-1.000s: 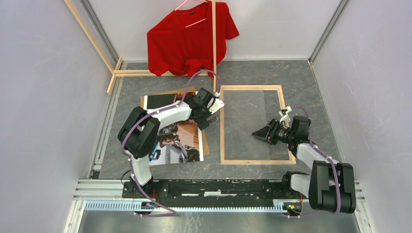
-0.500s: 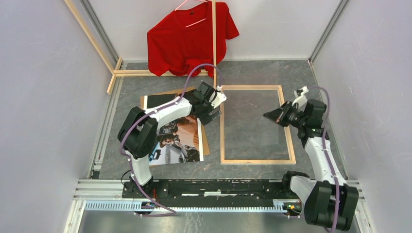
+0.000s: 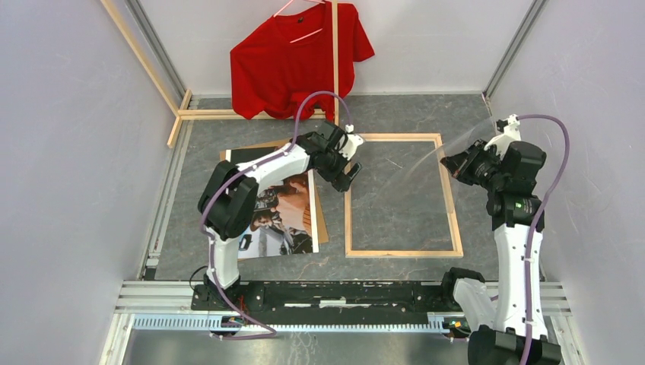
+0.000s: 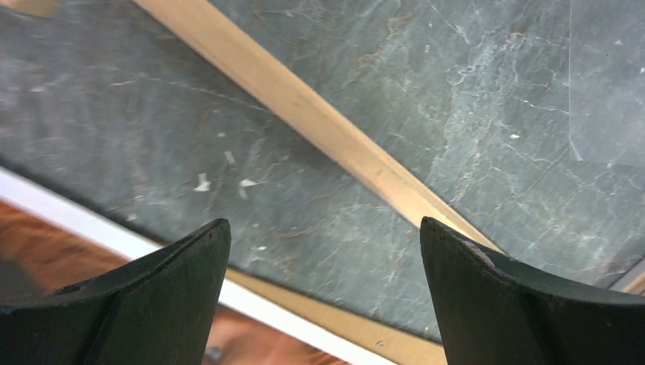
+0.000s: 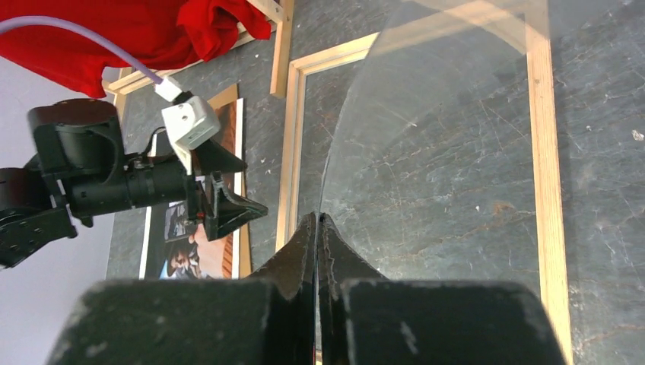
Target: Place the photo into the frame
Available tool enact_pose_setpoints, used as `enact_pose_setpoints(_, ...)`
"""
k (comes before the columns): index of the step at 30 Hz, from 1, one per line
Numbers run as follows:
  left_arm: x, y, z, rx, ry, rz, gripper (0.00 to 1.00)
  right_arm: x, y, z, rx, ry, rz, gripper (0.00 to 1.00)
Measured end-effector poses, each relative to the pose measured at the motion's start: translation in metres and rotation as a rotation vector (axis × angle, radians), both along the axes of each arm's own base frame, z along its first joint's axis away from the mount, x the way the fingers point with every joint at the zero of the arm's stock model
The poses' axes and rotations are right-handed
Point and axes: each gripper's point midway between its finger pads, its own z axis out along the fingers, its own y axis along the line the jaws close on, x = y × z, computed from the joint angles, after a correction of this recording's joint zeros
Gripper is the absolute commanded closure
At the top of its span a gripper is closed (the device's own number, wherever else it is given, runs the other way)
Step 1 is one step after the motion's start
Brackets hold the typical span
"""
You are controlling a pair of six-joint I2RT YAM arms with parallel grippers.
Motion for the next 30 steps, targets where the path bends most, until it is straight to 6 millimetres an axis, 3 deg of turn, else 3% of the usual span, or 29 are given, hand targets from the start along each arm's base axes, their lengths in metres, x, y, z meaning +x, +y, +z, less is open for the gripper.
enact_pose_setpoints(7,-0.016,-0.025,-0.032,-0.024,0.124,-0.014,0.03,-0.005,-0.002,-0.006,-0.004,0.038,-0.018,1.00)
enact_pose_setpoints(13,-0.026,-0.036,-0.046,0.015,0.118,-0.042,0.26,-0.007,-0.002,-0.005,-0.003,0.047,-0.019,1.00)
enact_pose_setpoints(20,-0.018,-0.029,-0.052,0.070,0.038,-0.060,0.40,-0.006,0.002,0.005,0.007,0.023,0.002,1.00)
enact_pose_setpoints(30,-0.019,-0.008,-0.051,0.102,-0.062,-0.066,0.40,-0.004,0.009,0.005,0.047,0.010,0.033,1.00)
